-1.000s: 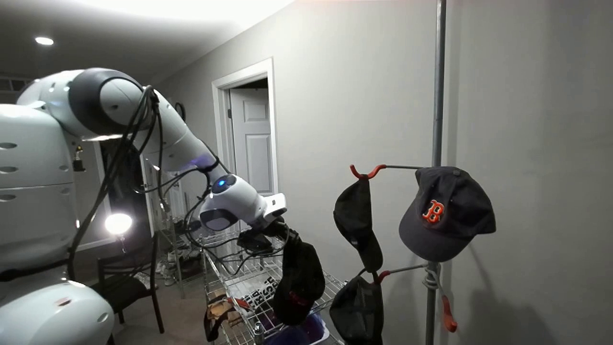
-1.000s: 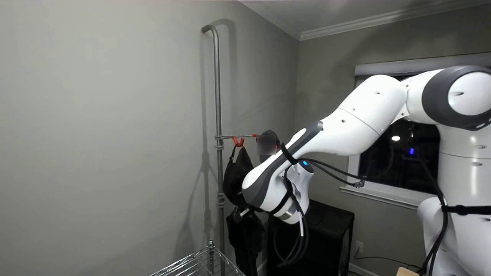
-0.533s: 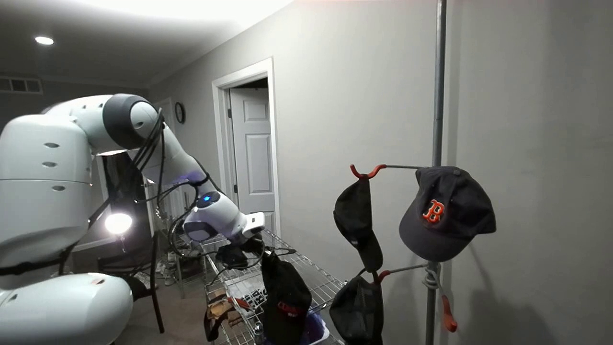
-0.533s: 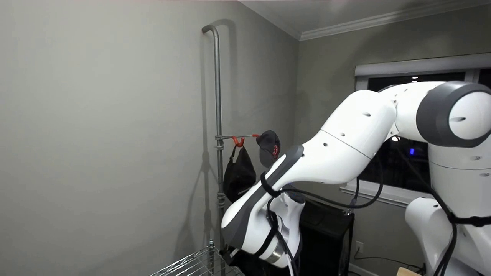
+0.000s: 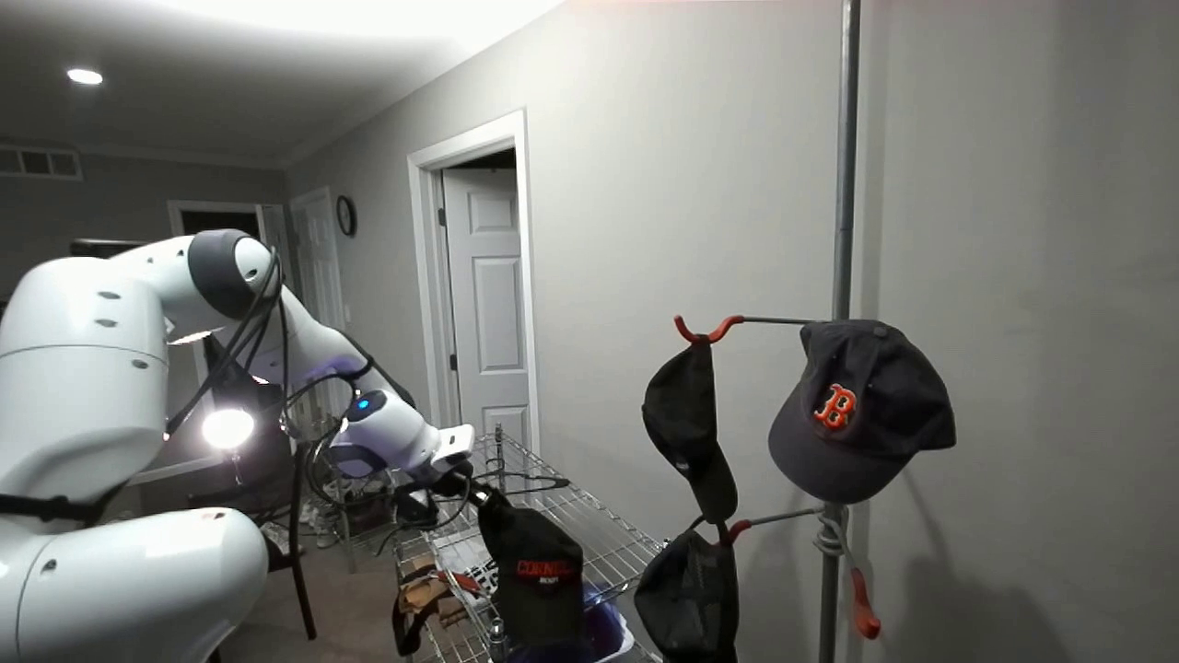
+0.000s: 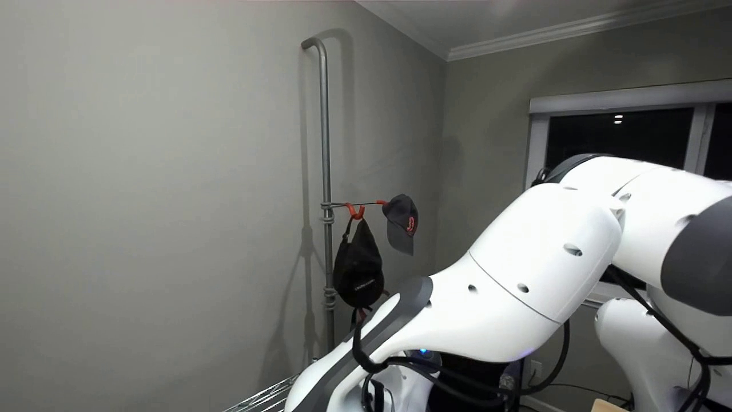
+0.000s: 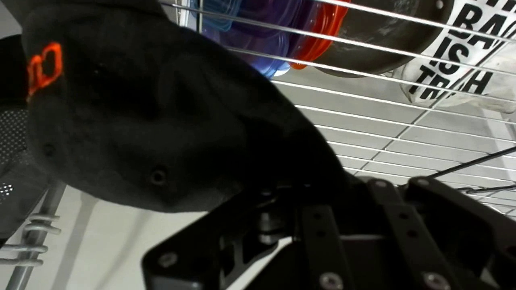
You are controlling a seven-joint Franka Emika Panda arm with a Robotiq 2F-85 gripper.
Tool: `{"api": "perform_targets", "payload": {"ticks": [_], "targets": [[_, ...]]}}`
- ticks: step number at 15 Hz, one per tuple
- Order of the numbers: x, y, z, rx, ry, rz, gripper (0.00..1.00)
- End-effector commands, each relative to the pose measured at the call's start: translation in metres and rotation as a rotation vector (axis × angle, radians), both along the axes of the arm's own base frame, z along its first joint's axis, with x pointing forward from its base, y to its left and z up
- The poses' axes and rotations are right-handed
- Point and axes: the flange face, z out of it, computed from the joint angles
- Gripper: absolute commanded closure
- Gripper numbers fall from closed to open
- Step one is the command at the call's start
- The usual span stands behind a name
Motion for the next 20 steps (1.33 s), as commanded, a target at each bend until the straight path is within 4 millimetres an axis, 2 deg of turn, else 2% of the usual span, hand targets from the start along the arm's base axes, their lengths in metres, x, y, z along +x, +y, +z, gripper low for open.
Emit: {"api": "perform_targets", "payload": {"ticks": [1,5,10,11,13,20], "targets": [[0.015,0.012,0.015,0.059,-0.040,-0.045,0.99],[0.026,0.037,0.039,0.159,-0.066,-0.059,0.99],[0.033,0.055,0.046,0.207,-0.086,-0.067,0.99],[0.034,0.056,0.045,0.200,-0.088,-0.060,0.69],[0.035,0.058,0.047,0.200,-0.095,-0.053,0.63],[0.048,0.050,0.064,0.239,-0.097,-0.070,0.18]]}}
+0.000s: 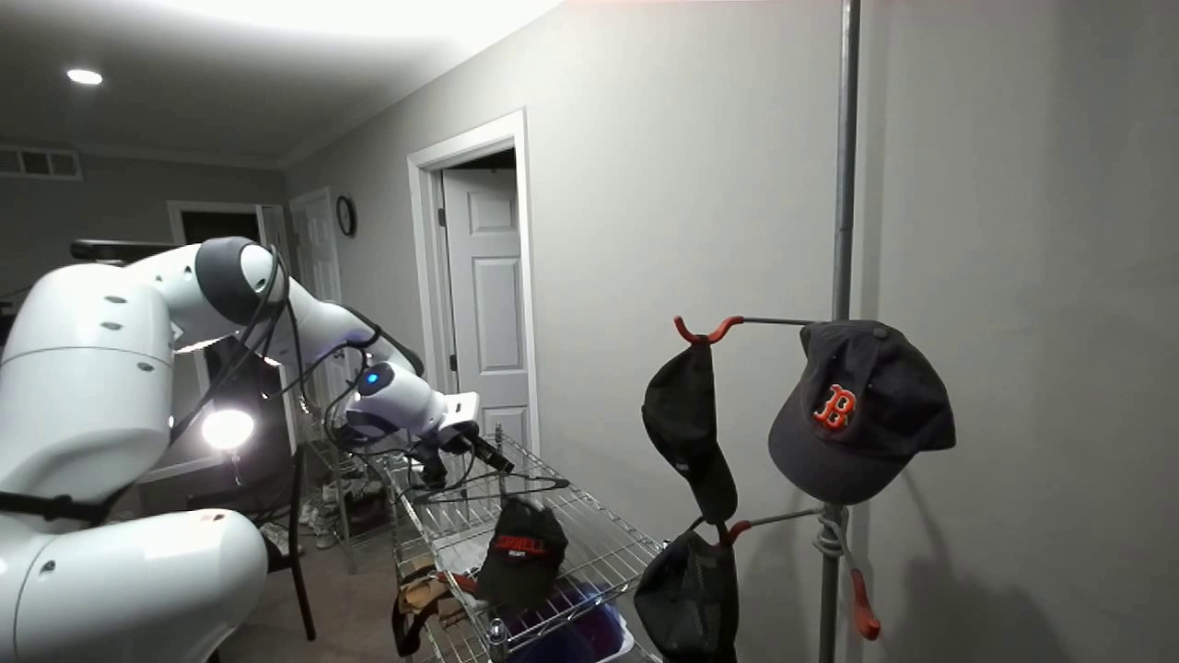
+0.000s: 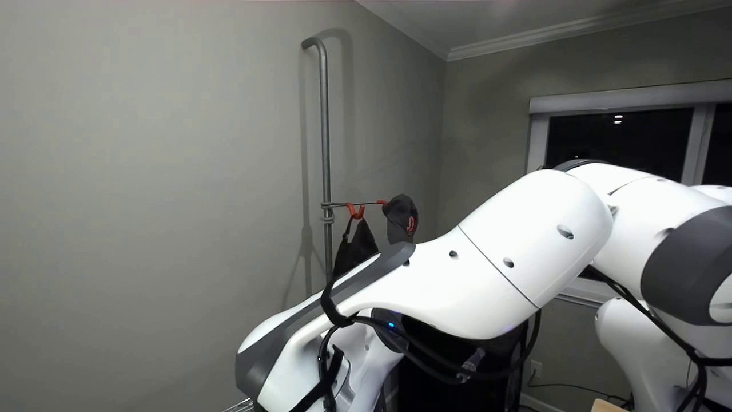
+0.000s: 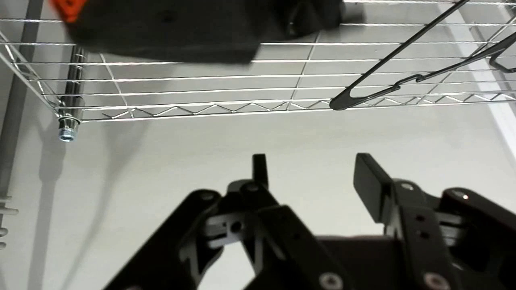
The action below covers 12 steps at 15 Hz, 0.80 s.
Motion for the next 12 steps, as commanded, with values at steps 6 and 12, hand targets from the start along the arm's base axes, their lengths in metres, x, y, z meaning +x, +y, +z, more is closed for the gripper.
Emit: {"api": "perform_targets", "payload": {"ticks": [6,12], "targets": [[0.021,-0.055,0.028,0.025,0.009,-0.086,0.00],[0.024,-0.168,0.045,-0.136,-0.024,-0.219,0.00]]}}
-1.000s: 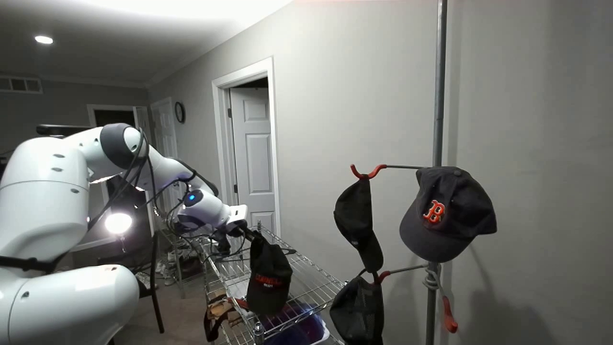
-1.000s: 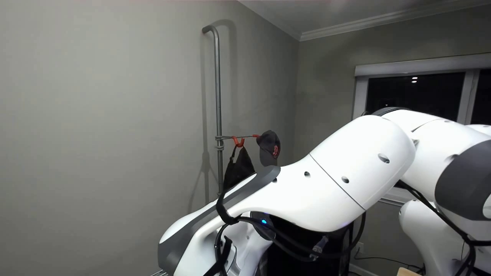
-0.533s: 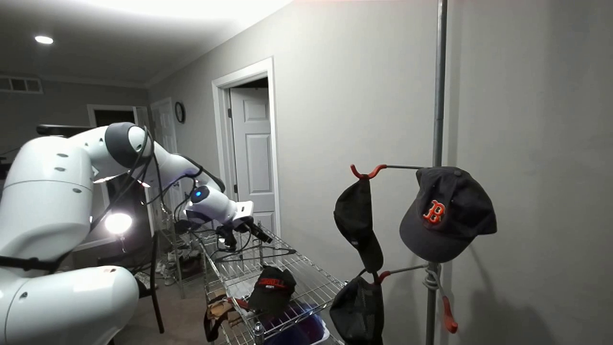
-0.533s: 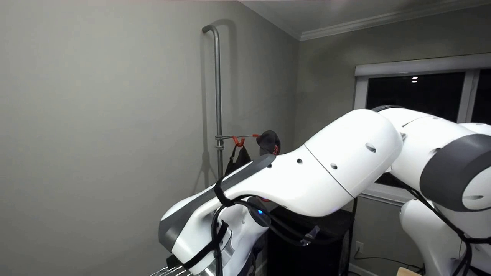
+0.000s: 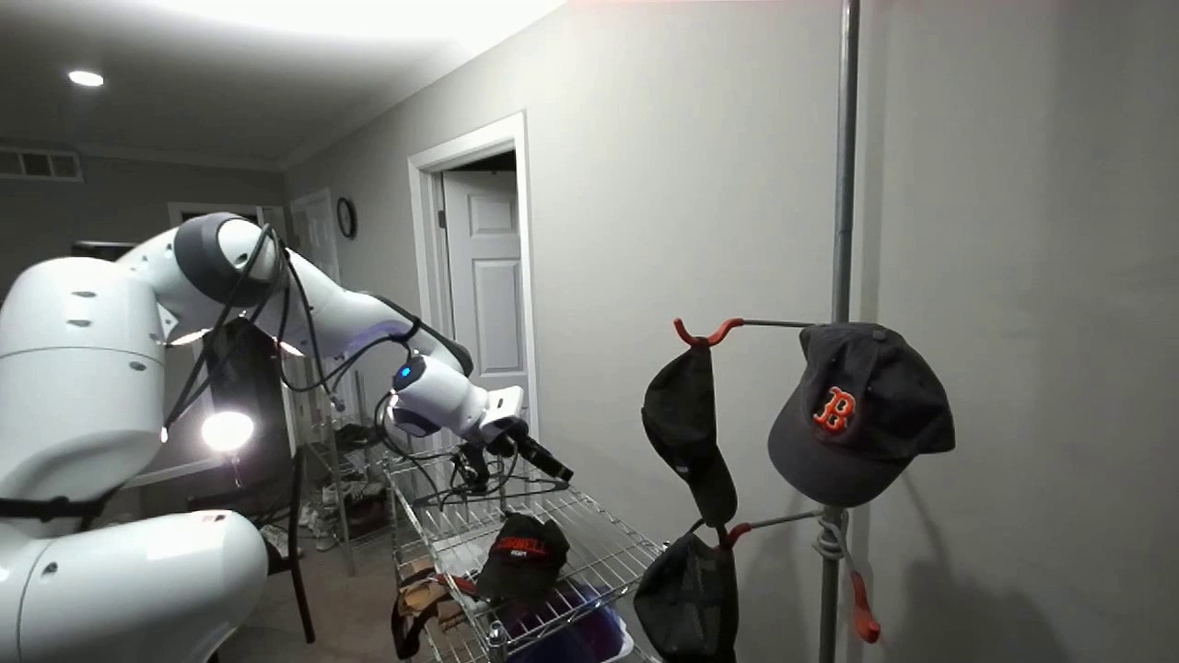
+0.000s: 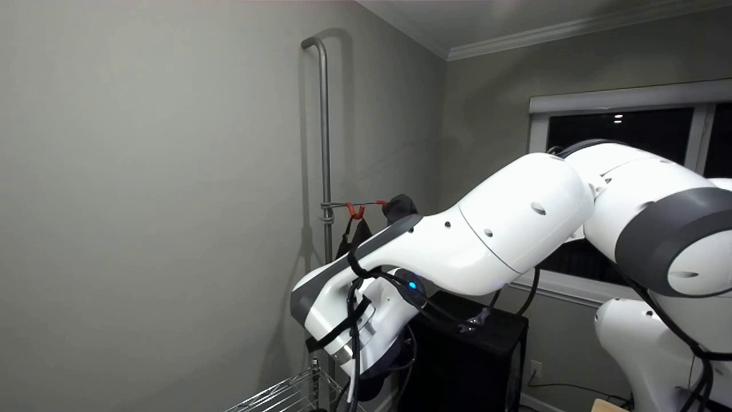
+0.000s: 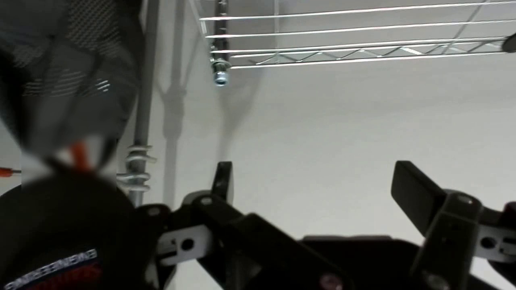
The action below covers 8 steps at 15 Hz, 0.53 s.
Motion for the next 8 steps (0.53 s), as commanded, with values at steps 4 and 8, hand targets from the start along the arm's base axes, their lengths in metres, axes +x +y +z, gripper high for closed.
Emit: {"api": "perform_targets", "payload": {"ticks": [4,8], "targets": [[-0.013,-0.094,0.044,-0.062,-0.018,-0.096,0.00],[-0.014,-0.143,0.067,-0.041,-0.045,-0.191,0.00]]}}
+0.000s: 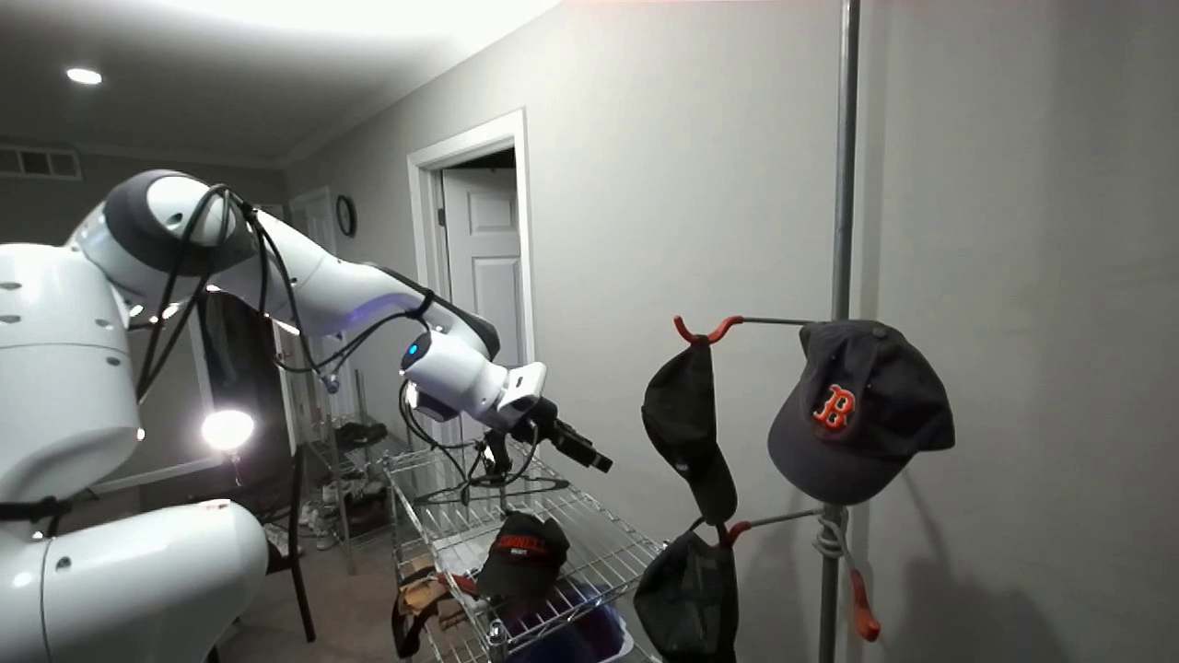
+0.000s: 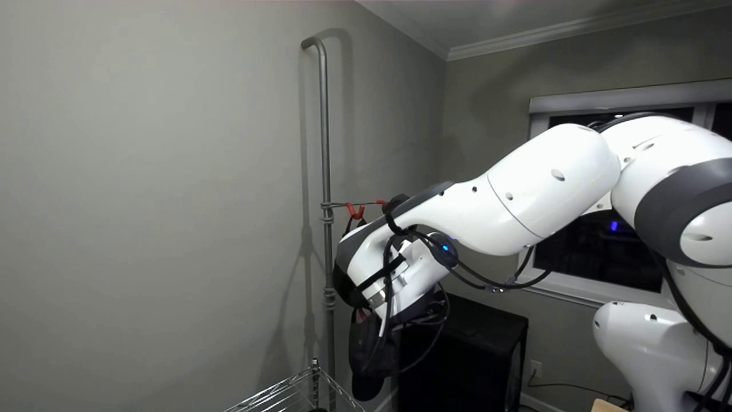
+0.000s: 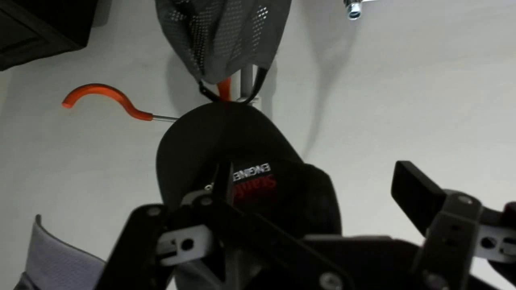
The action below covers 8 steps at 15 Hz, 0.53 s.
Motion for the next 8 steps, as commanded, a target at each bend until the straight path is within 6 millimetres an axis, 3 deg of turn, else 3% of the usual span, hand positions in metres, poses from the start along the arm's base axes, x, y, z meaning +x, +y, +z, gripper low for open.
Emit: {"api": "perform_targets", "payload": {"ticks": [1,4,8], "targets": [[-0.008,-0.047,0.018,0.029,0.009,-0.047,0.00],[-0.006,-0.076,0.031,0.053,-0.007,-0.077,0.00],[0.008,-0.083,0.075,0.058,-0.114,0.026,0.00]]}}
